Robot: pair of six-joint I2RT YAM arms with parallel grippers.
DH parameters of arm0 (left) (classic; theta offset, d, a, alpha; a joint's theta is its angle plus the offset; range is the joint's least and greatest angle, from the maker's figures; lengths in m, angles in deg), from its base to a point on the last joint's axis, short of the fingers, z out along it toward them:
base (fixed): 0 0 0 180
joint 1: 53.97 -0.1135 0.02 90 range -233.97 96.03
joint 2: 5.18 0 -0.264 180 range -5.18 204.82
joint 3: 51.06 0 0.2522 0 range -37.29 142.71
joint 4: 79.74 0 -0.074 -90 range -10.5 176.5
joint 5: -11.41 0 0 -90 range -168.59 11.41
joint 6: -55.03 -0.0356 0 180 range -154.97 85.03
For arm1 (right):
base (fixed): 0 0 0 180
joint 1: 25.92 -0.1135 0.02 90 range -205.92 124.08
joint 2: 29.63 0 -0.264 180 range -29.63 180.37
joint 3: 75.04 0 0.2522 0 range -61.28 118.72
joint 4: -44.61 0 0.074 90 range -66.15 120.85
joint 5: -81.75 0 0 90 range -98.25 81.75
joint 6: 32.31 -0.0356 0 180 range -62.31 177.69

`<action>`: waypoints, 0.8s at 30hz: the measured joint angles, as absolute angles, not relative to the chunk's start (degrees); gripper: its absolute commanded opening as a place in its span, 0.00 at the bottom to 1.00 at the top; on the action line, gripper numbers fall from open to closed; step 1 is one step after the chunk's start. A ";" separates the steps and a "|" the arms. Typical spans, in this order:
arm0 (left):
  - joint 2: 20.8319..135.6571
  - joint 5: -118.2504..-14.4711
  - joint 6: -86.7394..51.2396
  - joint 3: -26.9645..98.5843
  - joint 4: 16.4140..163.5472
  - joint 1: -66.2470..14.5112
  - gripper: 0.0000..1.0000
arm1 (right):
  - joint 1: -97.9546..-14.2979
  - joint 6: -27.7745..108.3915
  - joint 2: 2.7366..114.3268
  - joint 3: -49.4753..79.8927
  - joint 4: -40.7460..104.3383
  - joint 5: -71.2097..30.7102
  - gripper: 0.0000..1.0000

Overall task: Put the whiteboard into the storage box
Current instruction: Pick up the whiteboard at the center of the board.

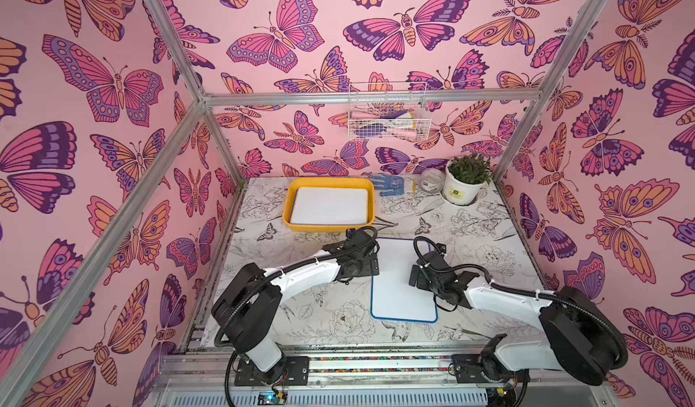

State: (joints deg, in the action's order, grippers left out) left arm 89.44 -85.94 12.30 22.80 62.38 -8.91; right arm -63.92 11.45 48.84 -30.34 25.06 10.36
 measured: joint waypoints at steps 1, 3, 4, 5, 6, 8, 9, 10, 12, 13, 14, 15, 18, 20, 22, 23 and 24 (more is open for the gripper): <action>90.01 -85.92 12.86 23.09 62.34 -8.89 1.00 | -63.92 11.67 49.43 -30.34 25.85 9.92 0.99; 90.80 -85.92 13.72 23.48 62.14 -8.84 1.00 | -63.94 12.92 50.86 -30.17 26.83 9.27 0.99; 91.02 -85.94 14.04 23.57 62.03 -8.84 1.00 | -63.92 13.71 51.53 -29.51 27.03 8.90 0.99; 91.08 -85.94 14.20 23.57 61.99 -8.84 1.00 | -63.88 14.34 52.32 -28.86 27.49 8.22 0.99; 91.08 -85.92 14.28 23.57 61.83 -8.89 1.00 | -63.88 15.00 53.33 -28.11 27.95 7.82 0.99; 91.08 -85.86 14.46 23.57 61.77 -9.06 1.00 | -63.88 16.22 54.59 -27.26 29.44 6.60 0.99; 91.08 -85.68 14.48 23.54 61.72 -9.26 1.00 | -63.88 16.63 55.10 -27.02 30.59 5.70 1.00; 91.06 -85.55 14.50 23.52 61.59 -9.50 1.00 | -63.88 16.88 55.45 -26.93 31.69 4.81 1.00; 91.00 -85.27 14.48 23.15 61.59 -10.33 1.00 | -63.90 17.09 55.95 -26.87 33.85 3.10 1.00; 90.93 -85.07 14.44 22.78 61.57 -10.74 1.00 | -63.94 17.09 56.12 -26.87 34.72 2.36 1.00; 90.82 -85.00 14.44 22.32 61.51 -11.16 1.00 | -64.08 17.03 56.36 -26.82 35.62 1.64 1.00; 90.76 -84.79 14.44 21.82 61.44 -11.55 1.00 | -64.34 16.98 56.58 -26.78 36.32 1.11 1.00; 90.58 -84.33 14.39 20.55 61.18 -12.49 1.00 | -65.96 15.96 57.35 -26.41 37.94 0.07 1.00; 90.52 -83.96 14.37 19.98 61.13 -13.06 1.00 | -67.53 15.00 58.02 -25.86 38.68 -0.39 1.00; 90.52 -83.65 14.35 19.65 61.13 -13.48 1.00 | -69.19 13.99 58.55 -25.51 39.38 -0.50 1.00; 90.52 -83.47 14.35 19.50 61.18 -13.61 1.00 | -69.95 13.68 58.66 -25.45 39.62 -0.44 0.99; 90.49 -83.19 14.35 19.35 61.29 -13.80 1.00 | -70.61 13.25 58.70 -25.43 39.66 -0.35 0.99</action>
